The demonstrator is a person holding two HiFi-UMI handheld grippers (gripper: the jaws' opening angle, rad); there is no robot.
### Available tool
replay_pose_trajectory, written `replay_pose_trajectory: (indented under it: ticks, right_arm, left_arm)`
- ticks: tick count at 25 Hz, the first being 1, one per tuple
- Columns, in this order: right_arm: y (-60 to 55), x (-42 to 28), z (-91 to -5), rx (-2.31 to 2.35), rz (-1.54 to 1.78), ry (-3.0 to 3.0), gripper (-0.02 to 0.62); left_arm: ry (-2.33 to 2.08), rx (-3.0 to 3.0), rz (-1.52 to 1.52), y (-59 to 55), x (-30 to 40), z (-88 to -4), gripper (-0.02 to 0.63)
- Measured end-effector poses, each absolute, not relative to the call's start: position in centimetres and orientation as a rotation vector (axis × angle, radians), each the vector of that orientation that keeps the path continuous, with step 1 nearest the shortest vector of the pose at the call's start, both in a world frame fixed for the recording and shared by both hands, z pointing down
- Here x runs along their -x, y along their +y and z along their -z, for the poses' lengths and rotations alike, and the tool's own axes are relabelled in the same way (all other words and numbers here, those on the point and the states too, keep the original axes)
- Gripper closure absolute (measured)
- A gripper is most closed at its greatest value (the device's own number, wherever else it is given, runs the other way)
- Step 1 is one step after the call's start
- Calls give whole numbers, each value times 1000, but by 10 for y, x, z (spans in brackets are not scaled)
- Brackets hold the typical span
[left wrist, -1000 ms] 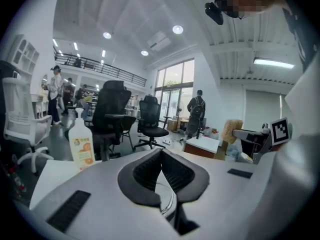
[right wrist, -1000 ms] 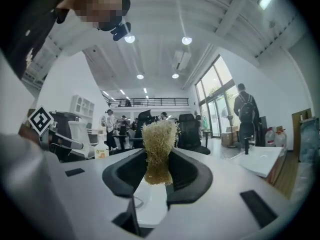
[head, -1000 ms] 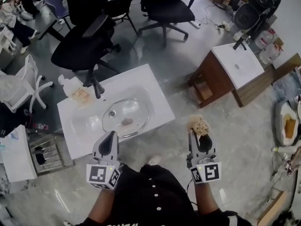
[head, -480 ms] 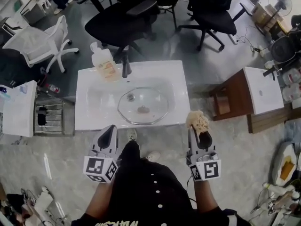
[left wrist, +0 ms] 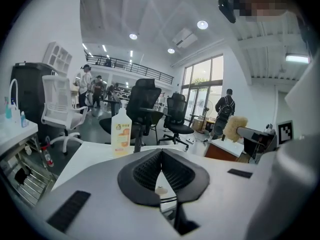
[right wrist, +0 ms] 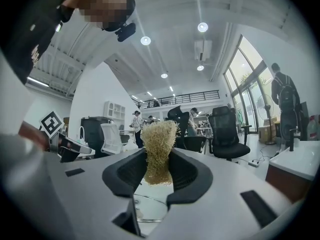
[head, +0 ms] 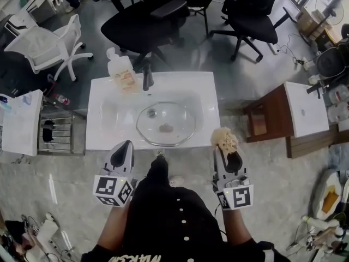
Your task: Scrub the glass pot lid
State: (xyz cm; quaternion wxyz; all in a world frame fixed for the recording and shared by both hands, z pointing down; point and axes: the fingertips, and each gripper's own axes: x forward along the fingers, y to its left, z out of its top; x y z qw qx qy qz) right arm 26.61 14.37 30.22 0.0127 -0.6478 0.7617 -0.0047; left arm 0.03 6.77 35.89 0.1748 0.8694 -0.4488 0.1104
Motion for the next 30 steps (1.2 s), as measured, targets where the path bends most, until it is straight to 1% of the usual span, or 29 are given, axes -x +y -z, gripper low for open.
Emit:
replay_pose_trajectory:
  ticks: [9,16,22,25,28,30]
  right_arm:
    - [105,-268,-309,2024,42,2398,451]
    - [59,-265,-311,2014,63,2420,451]
    - [14,-256,-320,1992,76,2509,451]
    - [-7,-248,-329,1960,98,2547,451]
    - [-30,-242,-341,1963,151,2575,451]
    - [-45,-237,-347,1979,174,2599,451]
  left_arm:
    - [-1172,-2411,-319,31,-12,-384,580]
    - [-1143,-2358,-385,-16,-9,-402,580]
    - [-843,-2300,-502,-39,-25,-437,580]
    - [-714,-2259,-457,-52,-28,-453,580]
    - [-675,-2253,-404,-72,-23,-465,581]
    - [-646,-2260,-419,-82,-20,-476,580]
